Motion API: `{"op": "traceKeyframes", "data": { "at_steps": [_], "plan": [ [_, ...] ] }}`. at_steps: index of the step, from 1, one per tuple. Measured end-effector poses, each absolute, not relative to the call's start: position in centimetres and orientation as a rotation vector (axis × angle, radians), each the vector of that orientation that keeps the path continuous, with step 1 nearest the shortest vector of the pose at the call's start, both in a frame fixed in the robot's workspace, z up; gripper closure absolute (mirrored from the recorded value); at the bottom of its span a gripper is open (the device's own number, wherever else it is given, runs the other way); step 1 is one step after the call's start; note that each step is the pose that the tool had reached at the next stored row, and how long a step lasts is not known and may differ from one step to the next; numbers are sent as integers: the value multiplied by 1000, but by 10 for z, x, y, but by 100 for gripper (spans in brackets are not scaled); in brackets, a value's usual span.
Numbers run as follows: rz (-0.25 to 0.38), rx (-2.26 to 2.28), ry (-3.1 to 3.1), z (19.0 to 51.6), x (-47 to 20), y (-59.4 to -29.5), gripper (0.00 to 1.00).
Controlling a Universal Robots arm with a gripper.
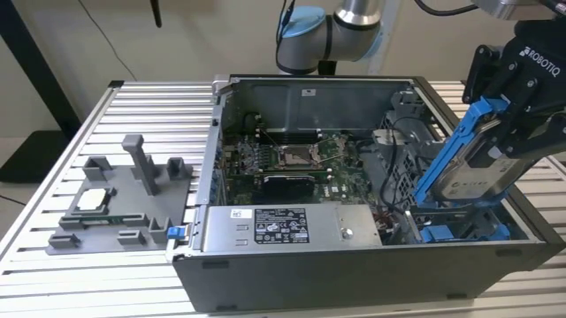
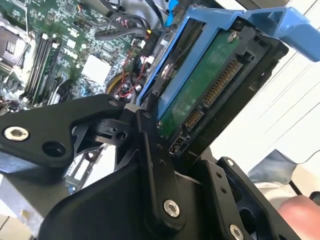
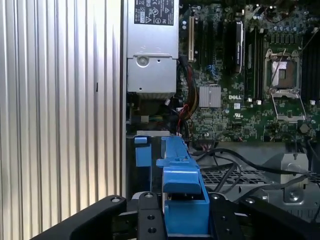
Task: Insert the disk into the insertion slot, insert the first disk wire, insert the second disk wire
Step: 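Insert the disk into the insertion slot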
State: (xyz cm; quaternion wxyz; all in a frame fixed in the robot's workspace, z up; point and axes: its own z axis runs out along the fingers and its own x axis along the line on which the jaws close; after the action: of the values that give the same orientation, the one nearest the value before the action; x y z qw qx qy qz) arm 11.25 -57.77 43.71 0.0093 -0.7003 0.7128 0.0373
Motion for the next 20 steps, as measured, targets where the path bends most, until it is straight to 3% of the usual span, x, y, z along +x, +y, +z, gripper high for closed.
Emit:
{"op": "traceKeyframes", "data": {
  "at_steps": [20],
  "plan": [
    [121,-2162,2245,422,115,-582,100]
  ]
}}
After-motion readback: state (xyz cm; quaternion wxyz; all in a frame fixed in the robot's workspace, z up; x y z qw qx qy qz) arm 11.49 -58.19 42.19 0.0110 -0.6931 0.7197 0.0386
